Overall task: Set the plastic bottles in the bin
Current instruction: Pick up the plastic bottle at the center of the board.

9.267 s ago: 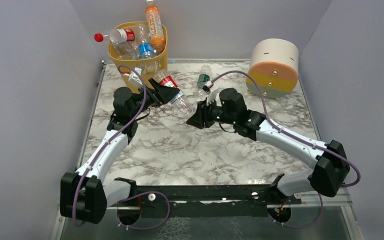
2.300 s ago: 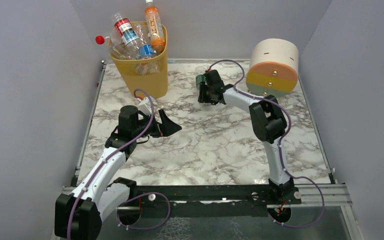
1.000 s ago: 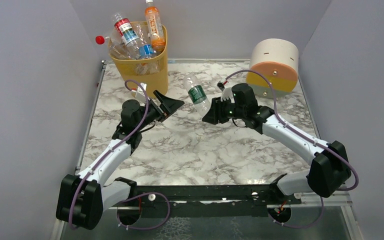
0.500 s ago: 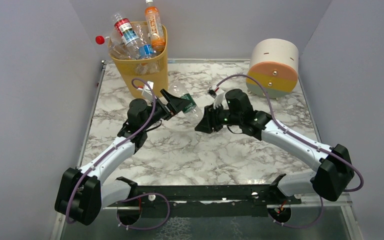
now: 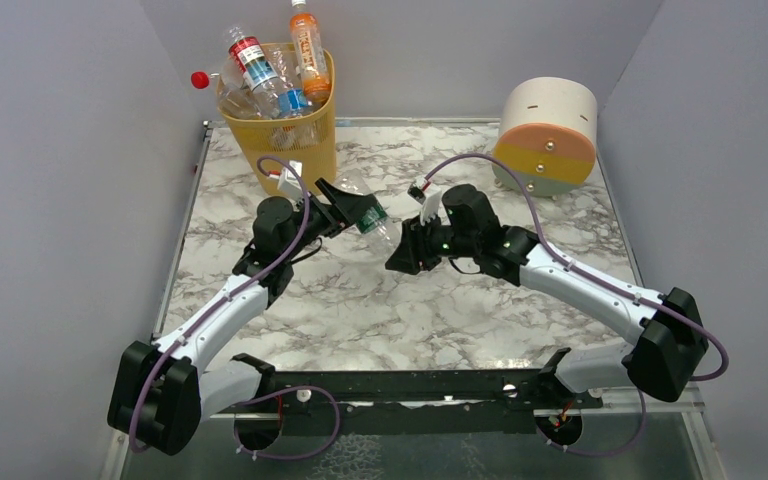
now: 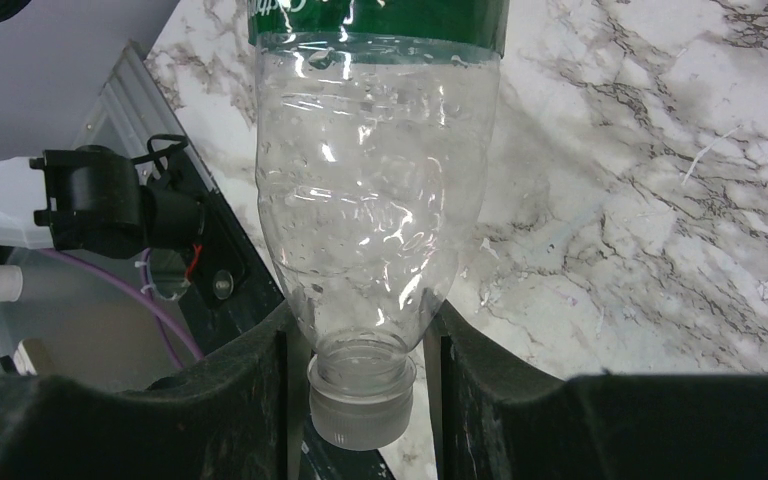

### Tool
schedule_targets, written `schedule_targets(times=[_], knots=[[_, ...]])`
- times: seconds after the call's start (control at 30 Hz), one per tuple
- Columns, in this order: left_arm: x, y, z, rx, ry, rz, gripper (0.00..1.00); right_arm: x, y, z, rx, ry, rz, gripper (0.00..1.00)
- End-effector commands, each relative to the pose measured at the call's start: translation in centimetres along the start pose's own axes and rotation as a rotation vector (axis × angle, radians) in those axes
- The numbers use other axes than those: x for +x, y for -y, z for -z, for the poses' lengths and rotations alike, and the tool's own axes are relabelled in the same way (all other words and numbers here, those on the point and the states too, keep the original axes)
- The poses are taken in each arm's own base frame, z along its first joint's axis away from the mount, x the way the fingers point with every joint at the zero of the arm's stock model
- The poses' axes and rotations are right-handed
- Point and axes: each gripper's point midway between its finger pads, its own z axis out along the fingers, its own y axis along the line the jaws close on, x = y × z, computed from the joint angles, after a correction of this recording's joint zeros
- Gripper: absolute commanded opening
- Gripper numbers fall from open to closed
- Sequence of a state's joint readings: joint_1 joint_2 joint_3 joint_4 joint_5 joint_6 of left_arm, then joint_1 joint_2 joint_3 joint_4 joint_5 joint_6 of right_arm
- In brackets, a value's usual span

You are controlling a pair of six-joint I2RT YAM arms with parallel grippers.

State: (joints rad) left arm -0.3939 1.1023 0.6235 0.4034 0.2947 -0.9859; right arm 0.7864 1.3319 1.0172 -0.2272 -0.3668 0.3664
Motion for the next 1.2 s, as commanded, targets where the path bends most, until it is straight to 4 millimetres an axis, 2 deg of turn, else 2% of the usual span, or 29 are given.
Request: schedule_targets(times=[0.0,0.13,0.2,0.33,0.47,0.5,0.67,0.73,0.83,1.0,1.17], knots=[[-1.6,1.8,0.0,0.013,0.036,-0.063,0.64,-1.4,0.1,0.6,0.04,0.045,0.0,0.16],[-1.9,1.3,-0.1,-0.028,0.036,-0.093,0.57,-1.3,-0.1,0.3,0.029,0.041,-0.003,0.16],[-2.2,1.2,-0.1,-0.042,0.04,-0.107,0.55,-1.5,-0.1,0.3,0.025,0.043,-0.003,0.22],[-2.9,1.3,-0.4,-0.06,0.053,-0.14,0.53,-2.0,-0.5,0.9,0.027,0.051,0.001,0.53],[-4.3,2.3,-1.0,-0.068,0.066,-0.197,0.53,-3.1,-1.0,2.3,0.043,0.08,0.012,0.81],[-4.6,2.5,-1.2,-0.072,0.066,-0.212,0.53,-3.4,-1.1,2.7,0.051,0.09,0.015,0.86],[-6.7,3.8,-2.4,-0.08,0.082,-0.297,0.53,-4.7,-1.2,5.0,0.107,0.141,0.017,0.95],[-8.1,4.6,-3.0,-0.089,0.099,-0.346,0.53,-4.9,-0.9,5.9,0.142,0.161,0.012,0.97],[-11.3,5.6,-3.9,-0.122,0.137,-0.431,0.53,-5.2,-0.4,7.1,0.188,0.19,0.006,1.0],[-18.1,7.4,-4.7,-0.16,0.239,-0.533,0.53,-5.4,-0.2,8.4,0.219,0.224,0.007,0.99],[-24.5,8.9,-4.8,-0.19,0.383,-0.657,0.53,-5.1,0.1,8.7,0.235,0.231,0.005,0.99]])
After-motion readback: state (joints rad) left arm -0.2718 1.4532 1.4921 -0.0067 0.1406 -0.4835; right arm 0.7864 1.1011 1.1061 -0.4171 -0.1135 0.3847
